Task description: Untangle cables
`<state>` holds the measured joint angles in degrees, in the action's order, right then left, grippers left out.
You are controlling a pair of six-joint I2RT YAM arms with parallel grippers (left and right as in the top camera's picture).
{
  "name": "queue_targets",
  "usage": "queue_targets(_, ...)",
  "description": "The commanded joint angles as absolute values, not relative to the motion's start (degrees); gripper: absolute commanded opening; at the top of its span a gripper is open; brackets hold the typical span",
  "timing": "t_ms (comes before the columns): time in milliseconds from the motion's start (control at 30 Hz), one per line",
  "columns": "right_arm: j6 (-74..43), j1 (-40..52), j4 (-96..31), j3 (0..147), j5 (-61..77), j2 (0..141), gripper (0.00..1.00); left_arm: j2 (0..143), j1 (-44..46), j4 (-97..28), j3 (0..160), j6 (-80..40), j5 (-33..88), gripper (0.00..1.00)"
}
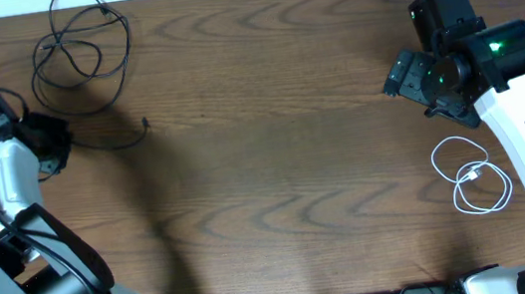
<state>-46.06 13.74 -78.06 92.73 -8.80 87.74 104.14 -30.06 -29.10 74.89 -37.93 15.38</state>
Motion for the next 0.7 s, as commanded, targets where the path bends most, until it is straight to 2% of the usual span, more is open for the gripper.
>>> queue_targets(0, -46.22, 13.96, -78.02, 92.88, -9.47, 87.88, 0.99, 104.14, -27.88, -29.28, 75.22, -38.24, 16.05, 0.29)
queue_targets(67, -46.24, 13.96, -78.02, 92.88, -9.47, 87.88, 0.99, 104.14, -27.51, -29.08, 75.22, -38.24, 16.03, 0.43)
queue_targets(100, -46.24, 13.96, -78.02, 92.88, -9.47, 87.88, 0.99, 104.14, -27.51, -28.99, 75.24, -38.24, 15.99, 0.54)
queue_targets(167, -46.22, 13.96, -78.02, 92.88, -9.47, 87.88, 0.99, 104.14, -27.64, -28.99, 75.24, -38.22, 15.86, 0.65)
queue_targets(333, -46.24, 13.96, -78.02, 92.88, -9.47, 87.88, 0.99, 103.96, -28.69, -29.10, 75.24, -38.22, 18.04, 0.69)
queue_targets(567, -46.22, 13.96, -78.02, 92.88, -9.47, 87.88, 0.99, 102.85, -28.38, -26.52, 75.26, -37.71, 34.11, 0.69)
queue_targets(667, -46.24, 13.96, -78.02, 92.88, -9.45, 87.88, 0.99, 102.74, -26.37, -27.59, 75.26, -32.18, 37.45, 0.68)
